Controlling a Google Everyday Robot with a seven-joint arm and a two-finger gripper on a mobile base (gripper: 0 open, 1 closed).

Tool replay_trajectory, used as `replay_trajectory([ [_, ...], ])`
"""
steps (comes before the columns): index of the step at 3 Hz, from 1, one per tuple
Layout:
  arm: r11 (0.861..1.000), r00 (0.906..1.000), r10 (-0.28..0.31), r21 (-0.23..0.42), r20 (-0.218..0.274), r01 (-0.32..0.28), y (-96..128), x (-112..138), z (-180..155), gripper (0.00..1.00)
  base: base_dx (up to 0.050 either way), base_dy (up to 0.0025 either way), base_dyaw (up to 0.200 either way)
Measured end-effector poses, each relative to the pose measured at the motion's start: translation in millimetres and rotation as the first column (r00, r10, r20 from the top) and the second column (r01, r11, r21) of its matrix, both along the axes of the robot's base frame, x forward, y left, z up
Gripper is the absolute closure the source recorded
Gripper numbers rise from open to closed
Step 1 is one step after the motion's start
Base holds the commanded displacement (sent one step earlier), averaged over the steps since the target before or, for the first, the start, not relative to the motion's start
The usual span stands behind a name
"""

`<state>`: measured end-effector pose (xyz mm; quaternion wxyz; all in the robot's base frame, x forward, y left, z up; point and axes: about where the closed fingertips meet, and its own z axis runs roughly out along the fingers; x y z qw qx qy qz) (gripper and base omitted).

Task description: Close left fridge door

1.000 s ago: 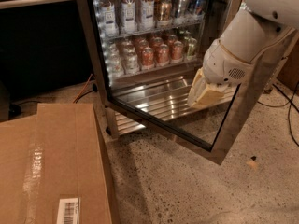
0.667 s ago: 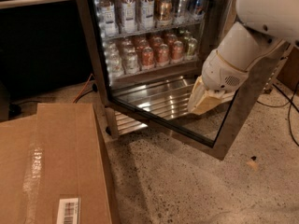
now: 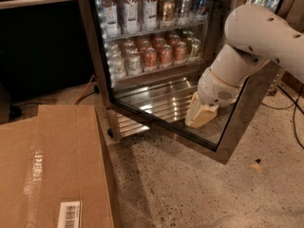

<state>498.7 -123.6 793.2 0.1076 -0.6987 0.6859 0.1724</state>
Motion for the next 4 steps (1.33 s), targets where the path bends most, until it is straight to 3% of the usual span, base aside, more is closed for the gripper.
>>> replay_trajectory([
  [1, 1.0, 0.9999, -0.012, 0.014, -0.01, 0.012, -2, 13, 7, 1.0, 0.0, 0.0, 0.0],
  [2, 0.999, 0.9981, -0.039, 0.03, -0.048, 0.04, -6, 42, 21, 1.0, 0.0, 0.0, 0.0],
  [4, 0.987, 0.9864, -0.155, 0.031, -0.054, 0.157, -15, 103, 61, 1.0, 0.0, 0.0, 0.0],
])
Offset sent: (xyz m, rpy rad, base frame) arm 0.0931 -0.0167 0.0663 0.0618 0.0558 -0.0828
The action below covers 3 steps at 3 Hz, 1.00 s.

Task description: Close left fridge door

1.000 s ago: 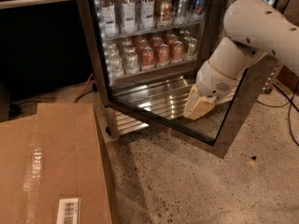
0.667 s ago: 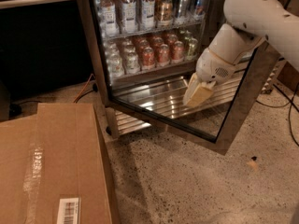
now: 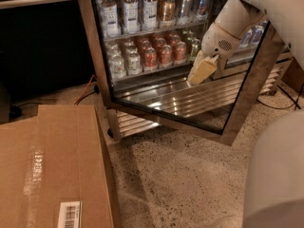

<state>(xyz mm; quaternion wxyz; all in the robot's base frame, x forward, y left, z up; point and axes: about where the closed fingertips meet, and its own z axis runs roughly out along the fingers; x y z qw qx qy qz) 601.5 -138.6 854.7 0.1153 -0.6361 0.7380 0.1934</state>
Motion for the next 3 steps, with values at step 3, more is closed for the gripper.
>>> replay_trajectory([
  [3, 1.0, 0.9983, -0.024, 0.016, 0.052, 0.023, 5.0, 17.3, 1.6, 1.0, 0.017, 0.00001, -0.066],
])
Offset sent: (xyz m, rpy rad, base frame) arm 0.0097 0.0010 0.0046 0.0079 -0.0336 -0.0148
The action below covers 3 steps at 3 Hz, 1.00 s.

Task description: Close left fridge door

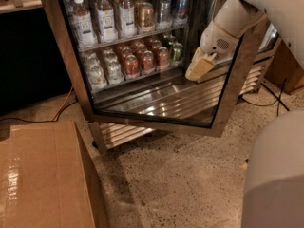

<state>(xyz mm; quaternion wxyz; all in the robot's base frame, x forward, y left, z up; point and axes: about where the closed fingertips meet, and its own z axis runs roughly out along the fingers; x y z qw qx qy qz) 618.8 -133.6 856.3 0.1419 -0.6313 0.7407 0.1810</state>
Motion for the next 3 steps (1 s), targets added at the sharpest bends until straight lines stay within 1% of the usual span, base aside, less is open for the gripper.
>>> replay_trajectory([
  [1, 1.0, 1.0, 0.0, 0.0, 0.0, 0.0, 0.0, 0.0, 0.0, 1.0, 0.0, -0.00008, -0.197],
  [3, 1.0, 1.0, 0.0, 0.0, 0.0, 0.0, 0.0, 0.1, 0.0, 1.0, 0.05, 0.00003, 0.0],
])
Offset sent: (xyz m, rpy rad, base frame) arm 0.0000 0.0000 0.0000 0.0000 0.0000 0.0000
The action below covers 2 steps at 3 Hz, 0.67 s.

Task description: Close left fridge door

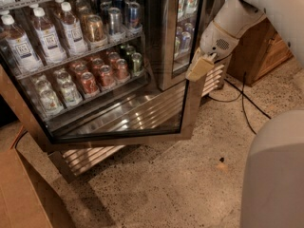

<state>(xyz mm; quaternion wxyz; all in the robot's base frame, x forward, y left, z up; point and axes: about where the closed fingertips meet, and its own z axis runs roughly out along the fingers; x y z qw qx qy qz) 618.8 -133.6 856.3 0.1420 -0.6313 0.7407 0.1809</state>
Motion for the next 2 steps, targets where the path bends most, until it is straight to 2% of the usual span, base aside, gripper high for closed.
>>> replay_trajectory([
  [1, 1.0, 0.9999, -0.008, -0.007, 0.014, 0.008, 3, 6, 2, 1.0, 0.0, 0.0, 0.0],
  [2, 0.999, 0.9999, 0.005, -0.039, 0.015, -0.004, 19, 11, 5, 1.0, 0.0, 0.0, 0.0],
])
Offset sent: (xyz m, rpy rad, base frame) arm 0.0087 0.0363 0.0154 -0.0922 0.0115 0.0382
